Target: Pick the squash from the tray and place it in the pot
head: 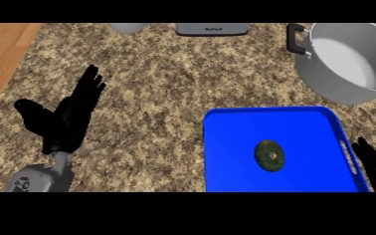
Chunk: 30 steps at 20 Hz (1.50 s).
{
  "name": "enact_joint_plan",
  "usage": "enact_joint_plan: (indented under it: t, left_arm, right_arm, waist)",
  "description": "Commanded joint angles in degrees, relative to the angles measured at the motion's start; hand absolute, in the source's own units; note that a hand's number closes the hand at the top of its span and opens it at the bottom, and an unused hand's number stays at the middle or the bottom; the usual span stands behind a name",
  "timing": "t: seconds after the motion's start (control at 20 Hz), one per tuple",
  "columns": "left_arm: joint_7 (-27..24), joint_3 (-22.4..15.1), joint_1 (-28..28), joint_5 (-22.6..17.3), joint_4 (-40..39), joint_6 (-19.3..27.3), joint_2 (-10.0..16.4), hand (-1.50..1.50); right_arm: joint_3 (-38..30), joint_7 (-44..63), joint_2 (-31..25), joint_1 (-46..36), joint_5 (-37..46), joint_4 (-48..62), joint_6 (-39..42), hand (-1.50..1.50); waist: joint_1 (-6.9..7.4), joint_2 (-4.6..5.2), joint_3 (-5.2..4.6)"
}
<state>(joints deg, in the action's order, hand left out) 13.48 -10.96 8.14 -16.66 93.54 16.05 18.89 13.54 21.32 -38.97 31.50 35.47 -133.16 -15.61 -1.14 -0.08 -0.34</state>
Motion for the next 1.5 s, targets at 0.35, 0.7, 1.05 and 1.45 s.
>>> enact_joint_plan:
  t: [0.35,0.7,1.05,1.45]
  left_arm:
    - [1.1,-1.1,1.1,2.4,0.7,0.5,-2.9,0.00]
    - [2.9,0.7,-3.0,3.0,5.3,-1.8,-2.5,0.00]
    - [2.6,2.7,-0.4,3.2,3.1,-2.6,-4.2,0.00]
    - [3.9,3.7,-1.6,5.1,3.4,-5.5,-5.2,0.00]
  right_arm:
    - [5.0,36.5,2.5,-18.5,-1.3,-6.6,21.9,-1.50]
    - [8.4,38.5,8.9,-22.9,-0.3,3.3,26.3,-1.50]
    - [13.0,43.3,14.5,-26.0,6.7,8.8,27.6,-1.50]
    - [16.0,39.6,21.0,-22.3,15.9,9.0,24.4,-1.50]
  waist:
    - [1.77,0.24,0.24]
    - [1.37,0.04,0.34]
    - [1.36,0.06,0.33]
    - [1.10,0.03,0.34]
